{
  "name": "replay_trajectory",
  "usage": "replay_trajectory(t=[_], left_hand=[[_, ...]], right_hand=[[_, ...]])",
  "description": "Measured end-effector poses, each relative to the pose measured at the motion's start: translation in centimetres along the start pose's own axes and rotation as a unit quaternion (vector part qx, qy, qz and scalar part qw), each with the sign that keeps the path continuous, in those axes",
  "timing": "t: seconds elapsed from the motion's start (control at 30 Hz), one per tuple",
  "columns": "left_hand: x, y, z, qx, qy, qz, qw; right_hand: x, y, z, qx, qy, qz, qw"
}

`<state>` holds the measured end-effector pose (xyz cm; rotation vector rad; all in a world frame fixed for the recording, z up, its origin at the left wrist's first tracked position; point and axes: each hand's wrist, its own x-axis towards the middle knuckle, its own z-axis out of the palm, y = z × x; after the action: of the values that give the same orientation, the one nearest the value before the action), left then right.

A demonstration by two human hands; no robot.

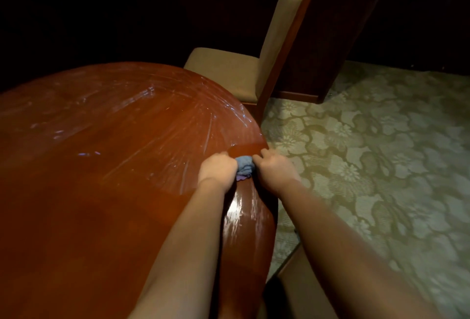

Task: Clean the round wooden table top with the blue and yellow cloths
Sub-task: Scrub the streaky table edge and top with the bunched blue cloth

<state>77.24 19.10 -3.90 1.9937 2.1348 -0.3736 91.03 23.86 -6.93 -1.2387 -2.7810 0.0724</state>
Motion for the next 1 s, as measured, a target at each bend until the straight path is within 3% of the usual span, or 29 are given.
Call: replay_trajectory(t=[0.3,0.47,0.57,0.67,0.8,0.93,1.0], left_hand=[[-7.7,-1.8,1.9,-0.036,-0.049,-0.040,0.997],[-9.3,-3.1,2.6,-0.033,-0.059,-0.060,0.996],[-8.8,-4.4,2.4,-0.022,-0.056,-0.067,0.996],[-7.6,-6.1,2.0,-0.006,-0.041,-0.070,0.997],[-5.5,-8.4,1.4,0.004,-0.033,-0.083,0.996],[-3.1,-10.6,1.1,0.004,-0.025,-0.091,0.996],[-1.6,-11.9,0.8,0.006,-0.019,-0.093,0.995]], right_hand=[[-4.2,-5.8,-0.1,-0.034,-0.073,-0.091,0.993],[-3.1,-7.8,-0.1,-0.083,-0.019,-0.141,0.986],[-1.4,-8.8,0.3,-0.099,0.010,-0.160,0.982],[1.0,-9.8,-0.3,-0.112,-0.064,-0.154,0.980],[4.3,-10.4,0.9,-0.109,-0.071,-0.161,0.978],[8.0,-10.6,1.4,-0.084,-0.044,-0.167,0.981],[9.6,-11.1,0.8,-0.129,-0.014,-0.151,0.980]])
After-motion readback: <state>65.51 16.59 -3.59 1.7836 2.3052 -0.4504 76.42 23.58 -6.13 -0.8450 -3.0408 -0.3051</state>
